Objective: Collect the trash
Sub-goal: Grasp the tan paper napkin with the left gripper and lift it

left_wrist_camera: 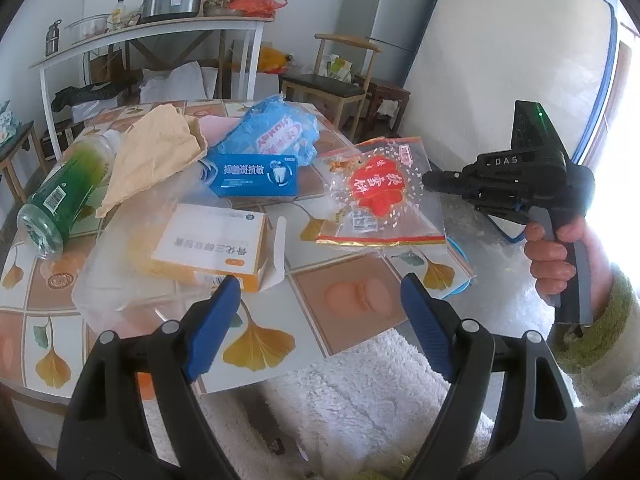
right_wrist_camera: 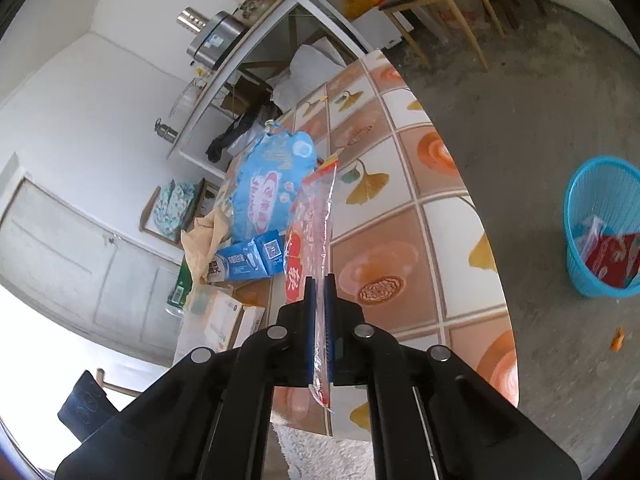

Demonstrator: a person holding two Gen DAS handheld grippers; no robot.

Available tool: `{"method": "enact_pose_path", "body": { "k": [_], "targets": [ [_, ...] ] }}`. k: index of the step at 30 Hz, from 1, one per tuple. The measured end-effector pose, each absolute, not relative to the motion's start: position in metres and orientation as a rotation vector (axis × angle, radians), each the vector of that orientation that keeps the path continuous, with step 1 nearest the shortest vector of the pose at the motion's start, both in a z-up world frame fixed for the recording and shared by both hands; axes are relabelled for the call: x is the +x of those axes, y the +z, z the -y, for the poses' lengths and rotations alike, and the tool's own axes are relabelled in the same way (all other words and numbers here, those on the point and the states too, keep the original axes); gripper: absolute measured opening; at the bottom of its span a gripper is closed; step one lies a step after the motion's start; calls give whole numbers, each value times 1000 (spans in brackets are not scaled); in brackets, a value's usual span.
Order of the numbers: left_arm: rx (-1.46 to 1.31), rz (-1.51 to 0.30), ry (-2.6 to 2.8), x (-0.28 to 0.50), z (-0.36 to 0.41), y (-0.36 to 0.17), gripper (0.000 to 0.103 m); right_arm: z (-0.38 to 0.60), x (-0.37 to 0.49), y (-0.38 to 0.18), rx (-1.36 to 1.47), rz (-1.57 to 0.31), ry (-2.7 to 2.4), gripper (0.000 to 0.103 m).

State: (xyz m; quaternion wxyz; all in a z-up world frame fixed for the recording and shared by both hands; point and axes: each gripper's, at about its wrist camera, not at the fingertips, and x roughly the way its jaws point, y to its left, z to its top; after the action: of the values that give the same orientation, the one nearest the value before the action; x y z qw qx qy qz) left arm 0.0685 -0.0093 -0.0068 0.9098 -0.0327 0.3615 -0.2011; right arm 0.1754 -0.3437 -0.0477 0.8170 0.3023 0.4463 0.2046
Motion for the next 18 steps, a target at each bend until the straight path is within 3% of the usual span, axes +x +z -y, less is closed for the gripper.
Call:
{"method": "enact_pose_path", "body": {
  "k": [13,18],
  "targets": [
    [-172,-693,-322,81,-34,18,78,339,177,-28,657,-918,428,3],
    [-273,-724,-234,116,-81,29,86,338,177,-29,664,-916,408,3]
  ]
}}
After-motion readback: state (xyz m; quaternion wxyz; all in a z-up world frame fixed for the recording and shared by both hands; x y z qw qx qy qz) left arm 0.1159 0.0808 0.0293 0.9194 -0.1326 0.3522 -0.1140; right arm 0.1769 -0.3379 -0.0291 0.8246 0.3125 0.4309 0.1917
